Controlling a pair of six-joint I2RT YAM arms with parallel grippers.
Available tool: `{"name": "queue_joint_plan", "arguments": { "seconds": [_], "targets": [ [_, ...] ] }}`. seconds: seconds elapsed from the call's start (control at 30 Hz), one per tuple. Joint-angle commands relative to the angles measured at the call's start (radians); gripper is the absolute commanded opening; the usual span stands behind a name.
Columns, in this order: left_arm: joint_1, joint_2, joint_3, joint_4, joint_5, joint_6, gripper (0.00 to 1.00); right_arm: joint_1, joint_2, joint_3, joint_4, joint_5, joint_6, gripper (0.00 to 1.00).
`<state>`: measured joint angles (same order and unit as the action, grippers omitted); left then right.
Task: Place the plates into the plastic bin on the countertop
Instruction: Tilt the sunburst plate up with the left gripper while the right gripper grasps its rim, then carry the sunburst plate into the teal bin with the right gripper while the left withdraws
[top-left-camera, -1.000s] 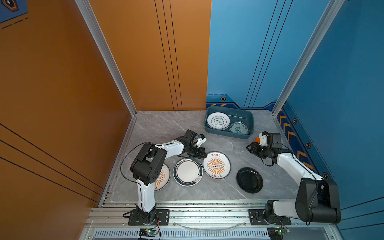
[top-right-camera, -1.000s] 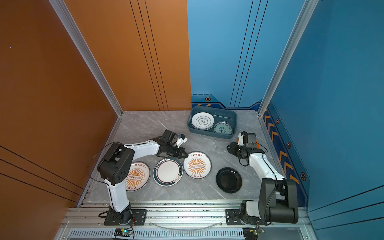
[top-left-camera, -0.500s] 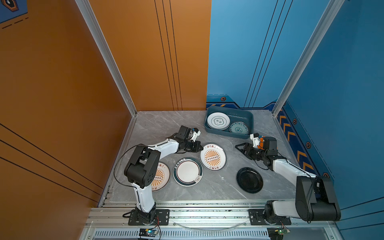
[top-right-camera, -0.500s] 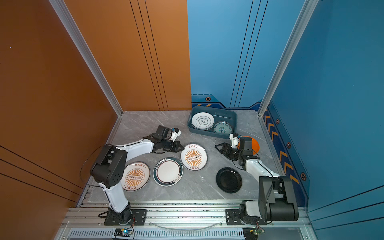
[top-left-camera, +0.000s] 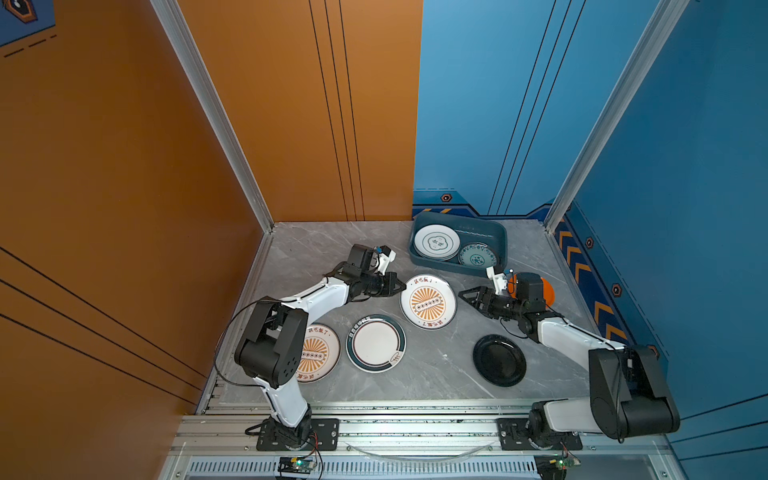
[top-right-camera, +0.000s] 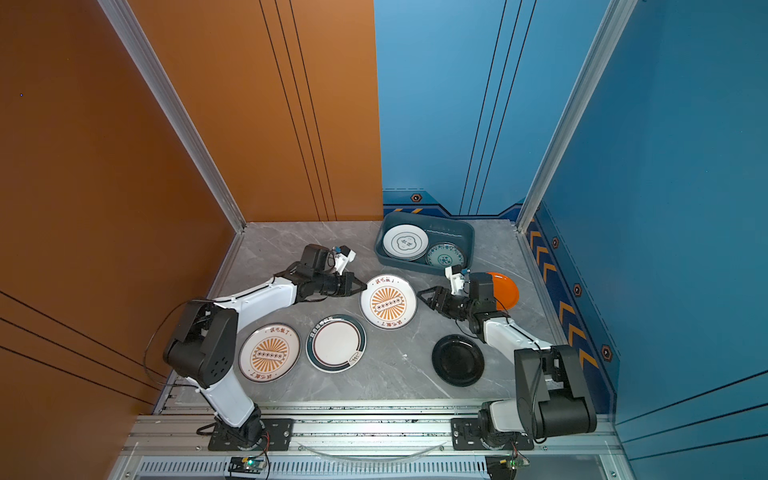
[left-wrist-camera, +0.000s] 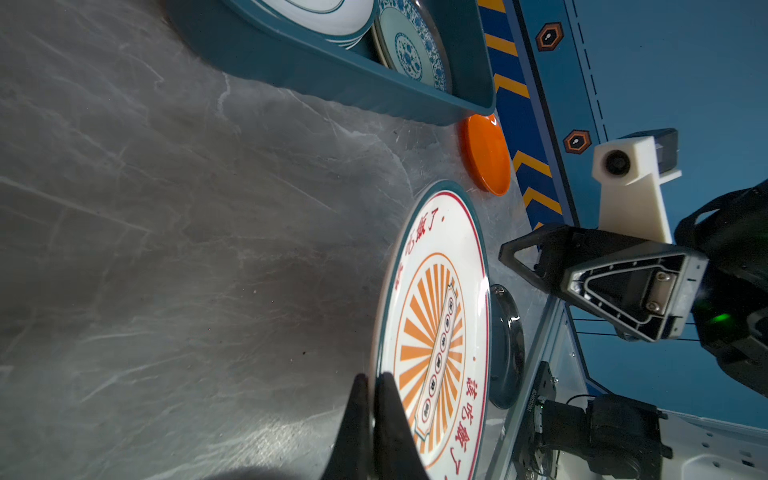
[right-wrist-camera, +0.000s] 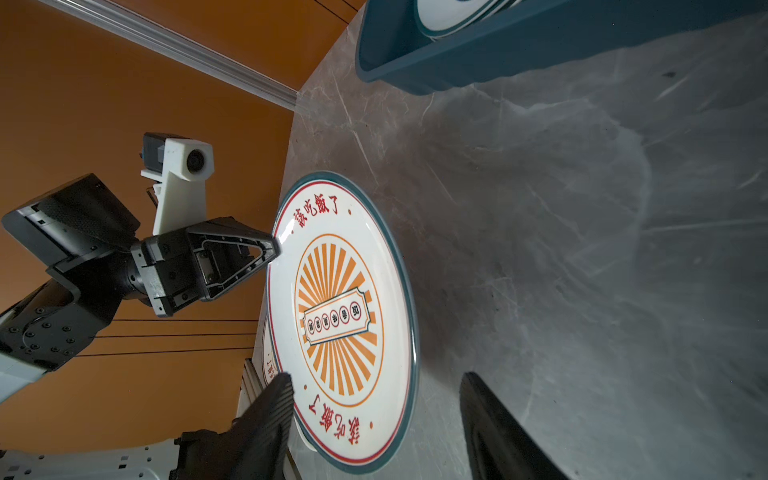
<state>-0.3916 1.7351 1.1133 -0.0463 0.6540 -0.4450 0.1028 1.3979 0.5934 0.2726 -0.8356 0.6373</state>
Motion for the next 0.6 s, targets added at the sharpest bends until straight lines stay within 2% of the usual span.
{"name": "queue_joint_plan", "arguments": {
  "seconds": [0.0,0.33,0.43,0.57],
  "targets": [
    [0.01,-0.044,-0.005,0.054,0.063,-0.042,0.0,0.016,0.016,-0.009,0.037,-0.014,0.015,0.66],
    [0.017,-0.059,-0.007,0.104,0.081,-0.088,0.0,0.071,0.064,-0.005,0.156,-0.046,0.094,0.61],
    [0.017,-0.055,-0.003,0.115,0.085,-0.098,0.0,0.088,0.092,-0.006,0.24,-0.068,0.149,0.54],
    [0.019,-0.052,0.001,0.122,0.086,-0.103,0.0,0.109,0.136,0.001,0.339,-0.083,0.216,0.4]
  ]
}}
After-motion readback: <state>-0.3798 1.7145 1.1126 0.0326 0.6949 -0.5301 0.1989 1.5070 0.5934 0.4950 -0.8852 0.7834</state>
